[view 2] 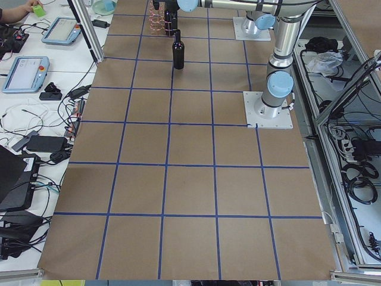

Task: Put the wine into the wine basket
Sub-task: 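Set the bottle down, open the left gripper while the right arm approaches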

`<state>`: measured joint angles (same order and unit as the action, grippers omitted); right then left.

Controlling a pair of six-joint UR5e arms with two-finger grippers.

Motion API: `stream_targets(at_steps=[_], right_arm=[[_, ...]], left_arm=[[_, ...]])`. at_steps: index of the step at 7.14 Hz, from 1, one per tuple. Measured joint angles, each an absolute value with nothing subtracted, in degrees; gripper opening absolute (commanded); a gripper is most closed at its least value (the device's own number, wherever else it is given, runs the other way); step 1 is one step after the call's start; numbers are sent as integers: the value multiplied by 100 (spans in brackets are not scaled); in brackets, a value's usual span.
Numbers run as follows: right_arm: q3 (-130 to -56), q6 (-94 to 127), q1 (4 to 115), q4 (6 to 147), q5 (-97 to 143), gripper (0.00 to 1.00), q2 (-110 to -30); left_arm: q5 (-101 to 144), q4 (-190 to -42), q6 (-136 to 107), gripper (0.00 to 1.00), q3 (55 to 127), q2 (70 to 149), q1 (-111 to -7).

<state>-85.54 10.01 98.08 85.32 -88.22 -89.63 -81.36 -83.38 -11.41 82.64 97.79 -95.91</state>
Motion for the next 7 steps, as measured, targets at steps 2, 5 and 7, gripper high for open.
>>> stream_targets(at_steps=[2, 5, 7], right_arm=[[-8049, 1772, 10200, 9022, -8605, 100, -8123], [-7297, 3257, 11235, 9678, -8625, 100, -7037], [-7420, 3306, 11430, 9893, -8638, 95, -6798]], left_arm=[[-8781, -8714, -24, 100, 8220, 9511, -9017], [-9154, -9078, 360, 100, 8182, 9187, -8696], [-9174, -9120, 348, 100, 8236, 9046, -8694]])
